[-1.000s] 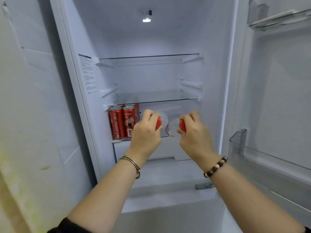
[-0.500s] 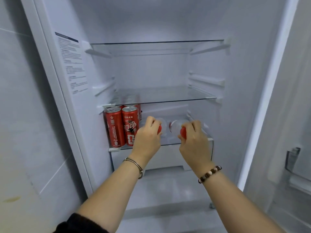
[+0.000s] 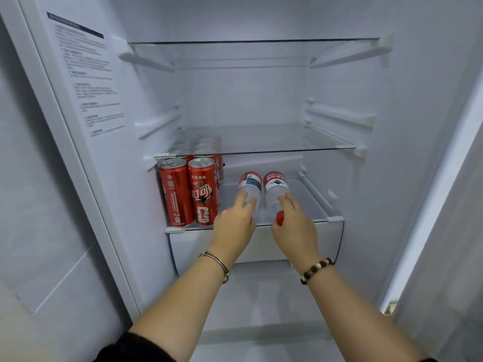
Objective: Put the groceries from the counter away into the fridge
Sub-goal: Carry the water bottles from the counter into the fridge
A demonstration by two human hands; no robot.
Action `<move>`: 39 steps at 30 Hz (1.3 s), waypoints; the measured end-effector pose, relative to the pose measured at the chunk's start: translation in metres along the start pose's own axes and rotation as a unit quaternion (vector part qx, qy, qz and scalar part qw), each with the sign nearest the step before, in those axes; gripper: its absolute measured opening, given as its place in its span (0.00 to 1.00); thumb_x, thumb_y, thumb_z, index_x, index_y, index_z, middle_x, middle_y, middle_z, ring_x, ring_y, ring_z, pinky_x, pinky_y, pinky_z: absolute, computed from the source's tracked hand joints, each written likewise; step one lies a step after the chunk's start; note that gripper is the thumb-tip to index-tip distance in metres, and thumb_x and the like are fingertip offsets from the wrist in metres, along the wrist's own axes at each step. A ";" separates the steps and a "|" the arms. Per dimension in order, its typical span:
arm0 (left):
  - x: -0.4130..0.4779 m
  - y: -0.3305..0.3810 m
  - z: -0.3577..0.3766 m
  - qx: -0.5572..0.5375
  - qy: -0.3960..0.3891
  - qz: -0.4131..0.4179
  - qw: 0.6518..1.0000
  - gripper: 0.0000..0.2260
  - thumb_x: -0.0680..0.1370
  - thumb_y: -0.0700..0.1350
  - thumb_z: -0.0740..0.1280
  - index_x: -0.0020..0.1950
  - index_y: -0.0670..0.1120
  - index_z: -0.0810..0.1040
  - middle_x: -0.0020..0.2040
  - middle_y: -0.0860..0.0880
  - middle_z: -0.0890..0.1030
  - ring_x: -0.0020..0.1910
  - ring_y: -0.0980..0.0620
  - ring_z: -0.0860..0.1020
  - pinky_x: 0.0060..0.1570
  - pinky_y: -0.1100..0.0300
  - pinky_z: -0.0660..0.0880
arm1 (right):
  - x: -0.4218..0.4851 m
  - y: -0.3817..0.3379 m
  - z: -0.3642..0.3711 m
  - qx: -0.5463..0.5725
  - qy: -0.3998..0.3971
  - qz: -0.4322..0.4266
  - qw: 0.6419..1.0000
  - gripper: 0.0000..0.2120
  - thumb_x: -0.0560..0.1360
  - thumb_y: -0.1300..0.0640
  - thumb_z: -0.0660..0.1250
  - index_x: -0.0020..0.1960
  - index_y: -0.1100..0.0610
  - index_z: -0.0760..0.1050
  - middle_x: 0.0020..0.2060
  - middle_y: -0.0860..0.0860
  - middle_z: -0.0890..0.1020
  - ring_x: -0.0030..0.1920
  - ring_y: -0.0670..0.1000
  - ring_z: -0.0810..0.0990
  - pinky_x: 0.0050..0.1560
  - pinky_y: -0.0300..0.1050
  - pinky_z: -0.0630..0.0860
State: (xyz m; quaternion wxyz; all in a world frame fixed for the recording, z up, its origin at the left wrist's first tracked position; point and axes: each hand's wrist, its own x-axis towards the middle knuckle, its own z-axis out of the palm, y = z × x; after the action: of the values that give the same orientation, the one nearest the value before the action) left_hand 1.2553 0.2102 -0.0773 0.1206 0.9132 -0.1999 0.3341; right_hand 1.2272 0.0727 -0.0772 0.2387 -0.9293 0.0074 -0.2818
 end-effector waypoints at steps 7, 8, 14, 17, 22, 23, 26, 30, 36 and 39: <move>0.010 -0.008 0.012 0.026 0.032 0.023 0.999 0.19 0.66 0.41 0.73 0.56 0.43 0.79 0.54 0.42 0.79 0.49 0.44 0.76 0.42 0.53 0.76 | 0.020 0.013 0.020 0.008 0.046 0.031 0.998 0.26 0.73 0.57 0.66 0.69 0.57 0.64 0.59 0.56 0.72 0.53 0.55 0.74 0.52 0.49 0.76; 0.012 -0.008 0.014 0.012 0.022 0.023 0.999 0.19 0.67 0.41 0.72 0.57 0.43 0.78 0.57 0.41 0.78 0.54 0.43 0.76 0.48 0.51 0.76 | 0.023 0.014 0.021 0.022 0.044 0.052 0.997 0.27 0.73 0.55 0.66 0.70 0.56 0.63 0.56 0.56 0.71 0.51 0.55 0.74 0.50 0.47 0.76; 0.021 -0.006 0.027 -0.109 -0.038 0.001 0.993 0.21 0.76 0.37 0.62 0.69 0.43 0.69 0.75 0.42 0.61 0.75 0.45 0.57 0.71 0.55 0.59 | 0.042 0.020 0.028 0.092 0.005 0.114 0.989 0.24 0.74 0.50 0.65 0.65 0.57 0.64 0.51 0.56 0.75 0.45 0.54 0.77 0.41 0.47 0.78; 0.028 -0.002 0.031 -0.126 -0.037 -0.015 0.991 0.22 0.76 0.34 0.61 0.71 0.42 0.66 0.75 0.41 0.59 0.75 0.44 0.55 0.73 0.52 0.60 | 0.050 0.015 0.031 0.109 -0.014 0.117 0.987 0.22 0.74 0.51 0.66 0.64 0.58 0.65 0.50 0.56 0.77 0.45 0.54 0.78 0.37 0.44 0.75; 0.038 -0.007 0.041 -0.104 -0.028 -0.091 0.990 0.26 0.75 0.33 0.62 0.72 0.42 0.62 0.74 0.41 0.57 0.75 0.44 0.54 0.69 0.59 0.61 | 0.054 0.003 0.042 0.143 -0.028 0.119 0.982 0.22 0.75 0.51 0.64 0.65 0.57 0.63 0.48 0.55 0.78 0.40 0.52 0.78 0.28 0.37 0.66; 0.039 -0.009 0.044 -0.087 -0.025 -0.104 0.990 0.26 0.76 0.33 0.62 0.73 0.42 0.60 0.75 0.40 0.57 0.75 0.44 0.54 0.70 0.58 0.60 | 0.055 0.002 0.043 0.150 -0.031 0.121 0.981 0.21 0.75 0.51 0.64 0.65 0.57 0.63 0.47 0.55 0.78 0.39 0.52 0.77 0.27 0.38 0.65; 0.041 -0.015 0.047 -0.065 -0.024 -0.149 0.986 0.27 0.77 0.35 0.60 0.75 0.40 0.55 0.76 0.40 0.54 0.76 0.42 0.52 0.73 0.51 0.57 | 0.061 0.001 0.044 0.179 -0.055 0.132 0.973 0.21 0.76 0.52 0.63 0.66 0.56 0.63 0.45 0.54 0.78 0.36 0.49 0.76 0.27 0.38 0.65; 0.040 -0.018 0.049 -0.085 -0.011 -0.165 0.983 0.27 0.79 0.36 0.58 0.76 0.39 0.51 0.77 0.42 0.49 0.77 0.43 0.46 0.75 0.49 0.52 | 0.071 0.000 0.045 0.219 -0.089 0.130 0.963 0.24 0.76 0.51 0.63 0.69 0.55 0.62 0.47 0.52 0.78 0.42 0.50 0.78 0.34 0.41 0.72; 0.035 -0.017 0.043 -0.162 -0.002 -0.153 0.975 0.29 0.78 0.38 0.59 0.77 0.41 0.51 0.78 0.46 0.50 0.77 0.49 0.45 0.75 0.52 0.51 | 0.082 0.001 0.052 0.285 -0.124 0.116 0.943 0.29 0.74 0.51 0.68 0.70 0.56 0.60 0.53 0.50 0.76 0.48 0.48 0.77 0.47 0.42 0.76; 0.036 -0.018 0.045 -0.158 -0.011 -0.155 0.975 0.30 0.76 0.32 0.58 0.77 0.40 0.52 0.78 0.45 0.50 0.77 0.48 0.45 0.75 0.52 0.50 | 0.086 0.003 0.051 0.296 -0.146 0.105 0.938 0.30 0.75 0.52 0.68 0.71 0.56 0.59 0.56 0.50 0.74 0.50 0.47 0.74 0.46 0.38 0.71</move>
State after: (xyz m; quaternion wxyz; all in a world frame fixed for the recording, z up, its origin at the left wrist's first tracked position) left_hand 1.3137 0.2005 -0.0883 0.3115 0.9059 -0.1077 0.2658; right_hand 1.3272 0.0796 -0.0711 0.5300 -0.8413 -0.0139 -0.1056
